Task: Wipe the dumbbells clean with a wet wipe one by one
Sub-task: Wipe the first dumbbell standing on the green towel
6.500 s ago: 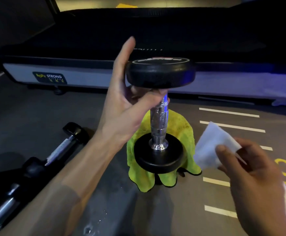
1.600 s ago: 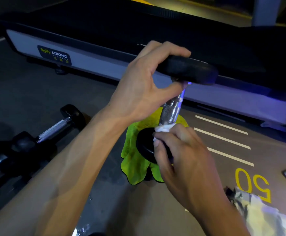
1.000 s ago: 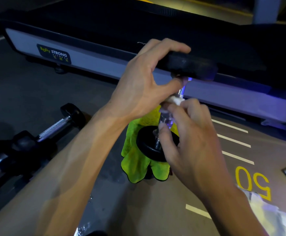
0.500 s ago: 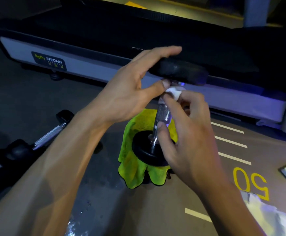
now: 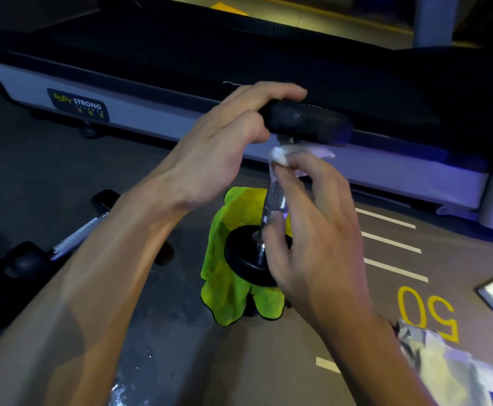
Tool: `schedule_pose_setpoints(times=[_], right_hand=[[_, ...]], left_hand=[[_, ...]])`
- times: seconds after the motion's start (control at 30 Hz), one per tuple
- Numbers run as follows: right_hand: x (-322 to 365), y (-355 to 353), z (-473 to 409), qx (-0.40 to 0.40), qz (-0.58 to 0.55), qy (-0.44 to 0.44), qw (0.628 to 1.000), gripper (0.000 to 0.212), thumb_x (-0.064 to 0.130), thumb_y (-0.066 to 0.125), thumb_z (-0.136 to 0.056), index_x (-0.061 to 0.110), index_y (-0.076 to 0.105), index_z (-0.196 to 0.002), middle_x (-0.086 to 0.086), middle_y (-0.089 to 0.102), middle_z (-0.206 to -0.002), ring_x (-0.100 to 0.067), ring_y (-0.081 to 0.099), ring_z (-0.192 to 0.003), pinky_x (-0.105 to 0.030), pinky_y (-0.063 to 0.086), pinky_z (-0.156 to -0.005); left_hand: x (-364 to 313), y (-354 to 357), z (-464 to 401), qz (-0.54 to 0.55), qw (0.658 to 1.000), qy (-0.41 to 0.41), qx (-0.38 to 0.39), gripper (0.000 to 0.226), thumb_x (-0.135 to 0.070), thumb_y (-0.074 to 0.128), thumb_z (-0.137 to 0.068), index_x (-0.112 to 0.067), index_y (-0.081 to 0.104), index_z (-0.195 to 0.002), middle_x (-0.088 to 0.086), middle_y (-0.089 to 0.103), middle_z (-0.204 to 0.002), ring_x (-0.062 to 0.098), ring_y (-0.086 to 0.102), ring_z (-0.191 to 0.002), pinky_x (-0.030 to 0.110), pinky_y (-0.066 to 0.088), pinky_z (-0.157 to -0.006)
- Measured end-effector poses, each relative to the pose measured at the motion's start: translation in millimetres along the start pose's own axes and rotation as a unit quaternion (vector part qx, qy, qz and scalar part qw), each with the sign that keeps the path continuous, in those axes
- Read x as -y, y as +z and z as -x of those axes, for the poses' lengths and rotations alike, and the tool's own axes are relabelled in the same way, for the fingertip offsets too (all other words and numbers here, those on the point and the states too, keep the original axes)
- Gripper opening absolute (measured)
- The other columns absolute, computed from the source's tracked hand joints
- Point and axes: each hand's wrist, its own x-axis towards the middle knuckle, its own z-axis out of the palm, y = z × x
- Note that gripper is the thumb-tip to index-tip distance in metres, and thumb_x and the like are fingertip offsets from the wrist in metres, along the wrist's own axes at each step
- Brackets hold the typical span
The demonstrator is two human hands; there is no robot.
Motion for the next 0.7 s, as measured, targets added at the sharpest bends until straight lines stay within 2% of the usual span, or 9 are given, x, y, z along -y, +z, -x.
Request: schedule_pose_setpoints(times=[0.17, 0.3, 0.37, 0.53, 0.6, 0.7], right_hand=[[9, -4, 14, 0.033, 0.012, 0.013, 0.999, 0.05, 0.017, 0.057, -0.078, 0.02, 0.065, -0.127, 0.003, 0.056, -0.124, -0.021, 0.051, -0.115, -0.038, 0.047, -0.092], [3, -7, 3, 0.023, 0.025, 0.001, 0.999, 0.066, 0.013, 0.063, -0.082, 0.009, 0.051, -0.146, -0.005, 0.047, -0.143, -0.026, 0.048, -0.129, -0.042, 0.046, -0.103], [1, -5, -1, 0.009, 0.022, -0.005, 1.0, 0.07, 0.008, 0.064, -0.083, 0.004, 0.046, -0.15, -0.008, 0.044, -0.149, -0.027, 0.044, -0.137, -0.044, 0.042, -0.11], [0, 10, 13, 0.036, 0.054, -0.013, 0.998, 0.078, 0.009, 0.063, -0.083, 0.002, 0.035, -0.155, -0.008, 0.025, -0.166, -0.028, 0.023, -0.154, -0.051, 0.029, -0.121], [-2, 12, 11, 0.032, 0.046, -0.014, 0.998, 0.075, 0.008, 0.064, -0.084, 0.001, 0.037, -0.154, -0.006, 0.027, -0.166, -0.027, 0.022, -0.154, -0.049, 0.029, -0.121], [-6, 10, 6, 0.019, 0.015, -0.016, 1.0, 0.067, 0.006, 0.063, -0.085, 0.0, 0.045, -0.15, -0.006, 0.038, -0.161, -0.025, 0.027, -0.153, -0.041, 0.029, -0.123]], left_hand=[[-2, 1, 1, -0.007, 1.0, -0.001, -0.006, 0.057, -0.014, 0.039, -0.085, -0.025, 0.059, -0.137, -0.005, 0.058, -0.141, 0.008, 0.051, -0.132, 0.038, 0.033, -0.117], [-2, 3, 1, 0.0, 1.0, -0.001, -0.006, 0.055, -0.014, 0.04, -0.086, -0.029, 0.06, -0.135, -0.007, 0.058, -0.14, 0.007, 0.051, -0.13, 0.036, 0.036, -0.115], [-1, 2, 0, 0.004, 1.0, -0.003, -0.009, 0.055, -0.014, 0.04, -0.085, -0.031, 0.06, -0.134, -0.006, 0.058, -0.139, 0.007, 0.051, -0.13, 0.036, 0.037, -0.115], [0, 2, 1, 0.008, 1.0, 0.001, -0.009, 0.056, -0.013, 0.041, -0.084, -0.027, 0.06, -0.135, -0.005, 0.058, -0.14, 0.003, 0.05, -0.131, 0.024, 0.035, -0.113], [-1, 3, 0, 0.005, 1.0, 0.002, -0.007, 0.056, -0.014, 0.042, -0.084, -0.026, 0.06, -0.135, -0.004, 0.058, -0.139, 0.003, 0.051, -0.129, 0.023, 0.036, -0.111], [0, 2, -2, 0.002, 1.0, -0.006, -0.012, 0.056, -0.015, 0.042, -0.084, -0.029, 0.06, -0.135, -0.004, 0.059, -0.138, 0.006, 0.053, -0.127, 0.028, 0.036, -0.113]])
